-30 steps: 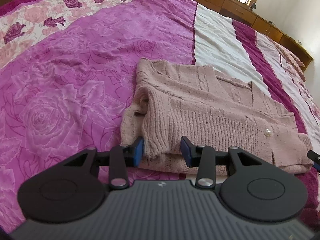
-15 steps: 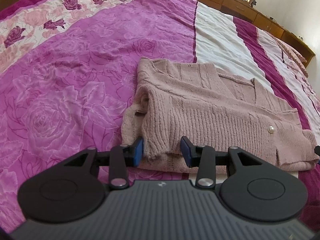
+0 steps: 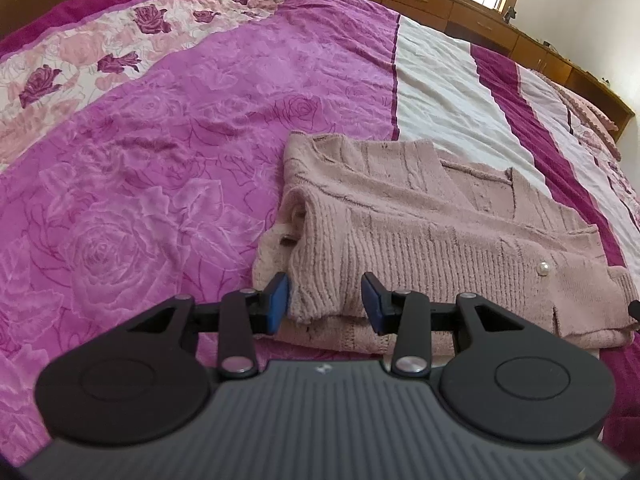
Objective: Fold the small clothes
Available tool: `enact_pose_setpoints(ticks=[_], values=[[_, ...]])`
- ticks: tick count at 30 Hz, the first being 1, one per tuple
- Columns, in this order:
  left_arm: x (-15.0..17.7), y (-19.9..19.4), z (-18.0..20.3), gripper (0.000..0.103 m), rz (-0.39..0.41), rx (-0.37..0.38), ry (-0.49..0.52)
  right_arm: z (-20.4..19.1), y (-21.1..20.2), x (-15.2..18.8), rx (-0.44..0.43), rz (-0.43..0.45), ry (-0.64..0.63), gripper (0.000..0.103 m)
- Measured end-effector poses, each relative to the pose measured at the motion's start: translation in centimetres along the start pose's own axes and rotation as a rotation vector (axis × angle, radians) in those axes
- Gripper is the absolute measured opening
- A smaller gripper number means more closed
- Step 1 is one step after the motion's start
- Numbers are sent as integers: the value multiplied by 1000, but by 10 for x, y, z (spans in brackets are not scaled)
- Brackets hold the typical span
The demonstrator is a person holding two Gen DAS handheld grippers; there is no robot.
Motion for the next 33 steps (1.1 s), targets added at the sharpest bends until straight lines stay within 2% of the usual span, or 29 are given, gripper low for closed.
enact_pose_setpoints(ticks=[5,11,14,17,19,21,25,30,33], values=[[3,4,1,42,-7,-6,19,1,6,2,-20,-5,2,54],[4,8,6,41,-10,2,47,-1,10,0,-46,5,-13,49],[4,9,10,33,-9,23,66,-2,14,-2,-46,0,-21,45],[3,14,12,23,-23,36,75,-1,18,-2,-42,-8,-24,33],[3,17,13,19,-33,41,68,0,20,-2,-41,-5,-21,16],[1,17,12,17,-28,54,57,3,19,-4,-55,3,-5,9],[-12,11,9,15,-3,105,-3,9,14,-13,-122,32,71,8],[-39,10,12,14,50,100,-35,10,14,-34,-160,68,129,8],[-55,15,16,14,74,92,-43,6,22,-49,-158,88,120,8]])
Point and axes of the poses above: each gripper's, at about its wrist camera, not at the fingertips, and y roughly the way its jaws point, z to its right, x to its underside, the point moved 3 cm from there along y, roughly the way its jaws point, and after that the axes turned 3 degrees about -y, right-handed, at the moved point
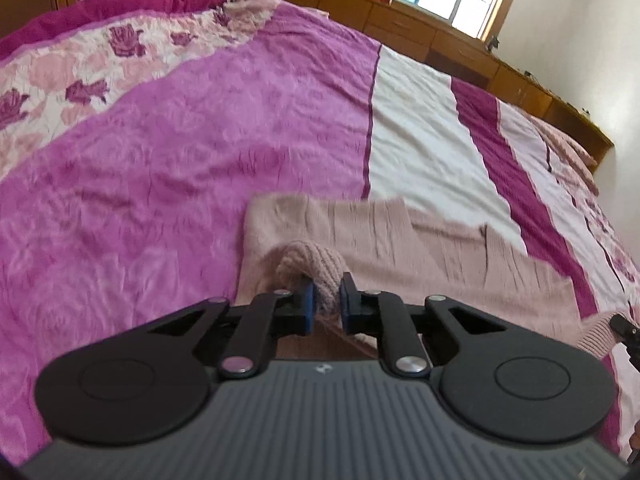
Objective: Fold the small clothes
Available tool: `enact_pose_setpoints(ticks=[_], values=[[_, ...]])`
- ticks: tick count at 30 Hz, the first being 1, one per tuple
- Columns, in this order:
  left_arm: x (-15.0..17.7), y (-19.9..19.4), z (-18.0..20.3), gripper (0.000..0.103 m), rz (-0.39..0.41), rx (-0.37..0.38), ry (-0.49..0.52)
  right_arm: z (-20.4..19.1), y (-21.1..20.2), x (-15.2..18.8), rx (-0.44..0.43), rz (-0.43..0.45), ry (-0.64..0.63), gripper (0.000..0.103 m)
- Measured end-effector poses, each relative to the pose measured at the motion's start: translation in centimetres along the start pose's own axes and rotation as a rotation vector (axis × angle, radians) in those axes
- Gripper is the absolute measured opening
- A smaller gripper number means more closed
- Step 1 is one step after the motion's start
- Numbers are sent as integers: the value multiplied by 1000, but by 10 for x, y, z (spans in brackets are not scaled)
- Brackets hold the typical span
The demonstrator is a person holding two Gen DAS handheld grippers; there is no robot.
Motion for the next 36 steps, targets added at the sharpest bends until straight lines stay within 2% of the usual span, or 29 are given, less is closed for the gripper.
enact_pose_setpoints(ticks=[9,15,17,18,19,20,21,22,23,27,32,36], values=[[-30,50,-4,14,11,-74,-80,2,54,-26,45,38,11,8],[-29,80,-6,17,-18,-105,-47,8,96,-28,115,-6,-1,9],[-27,83,-6,19,-18,-111,-38,10,105,-26,133,-27,12,15],[-26,83,-6,21,-18,-109,-29,11,107,-24,141,-29,15,22],[-25,82,-5,23,-17,-109,-22,12,107,-23,146,-24,15,31],[-25,80,-5,30,-12,-108,-15,12,106,-22,148,-15,14,37],[-24,78,-4,37,-5,-105,-6,11,104,-20,147,-5,14,47],[-24,75,-3,40,3,-103,3,11,102,-19,145,6,14,54],[-24,73,-1,44,11,-104,13,11,99,-19,141,19,11,56],[-24,63,4,44,26,-106,56,8,86,-17,149,32,-20,57],[-17,61,6,44,12,-85,94,-3,80,-9,164,5,-130,57],[-9,71,5,44,-12,-98,124,-12,87,1,171,-38,-222,57]])
Point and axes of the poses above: each gripper's, at about its wrist camera, not at the fingertips, and y roughly the way its jaws point, z to its right, x to its underside, the point moved 3 cm from there along y, roughly the way its jaws point, and after that the axes turned 3 degrees about -y, right-handed, at the moved point
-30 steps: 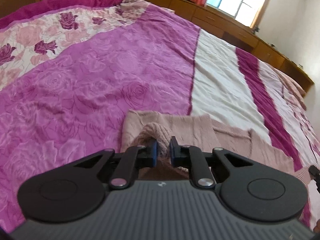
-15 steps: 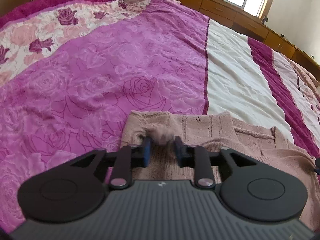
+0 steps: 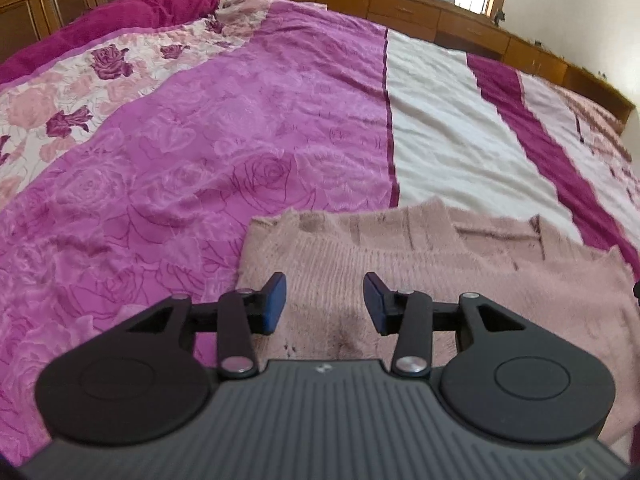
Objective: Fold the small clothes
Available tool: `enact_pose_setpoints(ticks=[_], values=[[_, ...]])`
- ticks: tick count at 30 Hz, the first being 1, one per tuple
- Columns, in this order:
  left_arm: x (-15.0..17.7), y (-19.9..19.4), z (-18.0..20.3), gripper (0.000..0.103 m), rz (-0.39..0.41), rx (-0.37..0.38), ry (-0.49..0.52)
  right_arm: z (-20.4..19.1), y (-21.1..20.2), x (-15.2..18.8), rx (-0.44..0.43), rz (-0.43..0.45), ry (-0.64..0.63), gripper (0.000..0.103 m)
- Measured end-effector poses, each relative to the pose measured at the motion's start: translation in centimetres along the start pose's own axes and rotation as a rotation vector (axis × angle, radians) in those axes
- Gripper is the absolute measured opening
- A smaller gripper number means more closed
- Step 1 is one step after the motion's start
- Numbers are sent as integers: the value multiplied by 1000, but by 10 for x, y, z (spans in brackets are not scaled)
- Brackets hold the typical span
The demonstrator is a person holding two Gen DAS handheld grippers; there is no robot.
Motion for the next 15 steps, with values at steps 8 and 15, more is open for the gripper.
enact_pose_setpoints(ticks=[8,15], values=[[6,22,-16,44,-71,-26,-57,-1,23,15,46,-73,-64,58],[5,11,-12,44,-94,-45,-50,3,17,11,33,-63,-3,59]])
Point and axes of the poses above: each gripper's, at about its wrist camera, not at the fingertips, and y roughly the way its jaws point, z to its right, x to its underside, the point moved 3 cm from there along y, roughly the way its jaws point, and after that the axes turned 3 degrees about -y, right-handed, at the moved point
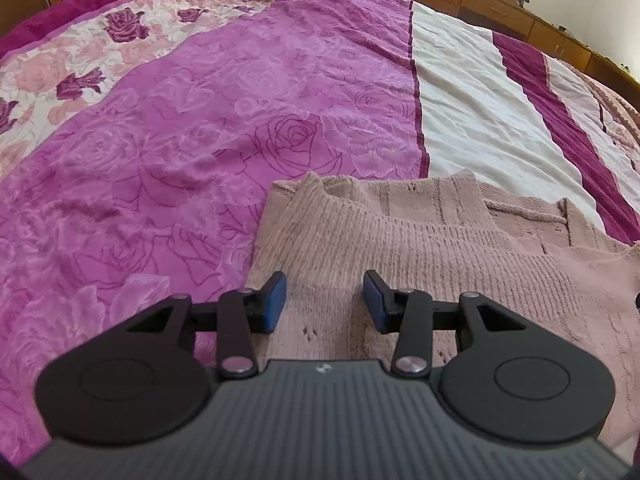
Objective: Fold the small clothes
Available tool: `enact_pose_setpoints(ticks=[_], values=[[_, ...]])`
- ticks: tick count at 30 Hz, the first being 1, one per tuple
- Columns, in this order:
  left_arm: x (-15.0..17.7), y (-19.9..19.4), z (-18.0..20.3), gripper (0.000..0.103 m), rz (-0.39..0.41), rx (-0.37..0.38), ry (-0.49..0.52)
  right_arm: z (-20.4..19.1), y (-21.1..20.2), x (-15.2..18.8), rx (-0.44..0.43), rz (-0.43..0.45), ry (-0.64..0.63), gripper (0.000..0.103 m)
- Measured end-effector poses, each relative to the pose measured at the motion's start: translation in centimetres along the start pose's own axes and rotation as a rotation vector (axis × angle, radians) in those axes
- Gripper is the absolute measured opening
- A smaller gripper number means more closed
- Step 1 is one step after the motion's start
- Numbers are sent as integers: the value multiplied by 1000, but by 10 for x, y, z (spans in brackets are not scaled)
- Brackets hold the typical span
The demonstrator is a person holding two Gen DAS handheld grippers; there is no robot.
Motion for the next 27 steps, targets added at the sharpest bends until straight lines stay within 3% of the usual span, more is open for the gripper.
enact_pose_setpoints(ticks=[4,9,10,12,14,27], values=[[1,-10,0,45,-24,-14,-5,0,-12,-1,-30,3,35,73],[7,-25,2,45,-31,-14,-16,0,-39,-1,-36,43,64,81],[9,-28,3,46,-30,-25,-16,0,-44,-1,-36,46,66,81],[12,-33,3,62,-27,-47,-18,1,-55,1,-33,53,74,82],[15,-39,4,67,-16,-54,-20,2,-66,2,-32,64,83,82],[43,-78,23,68,-37,-46,-3,17,-101,19,-10,56,115,82]])
Point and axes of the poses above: each gripper's, at about its wrist camera, not at the fingertips, and y roughly the way its jaws point, z to its right, x to its underside, the point moved 3 cm from there along y, roughly the way its jaws point, and after that the axes turned 3 degrees about -y, right-handed, at the moved point
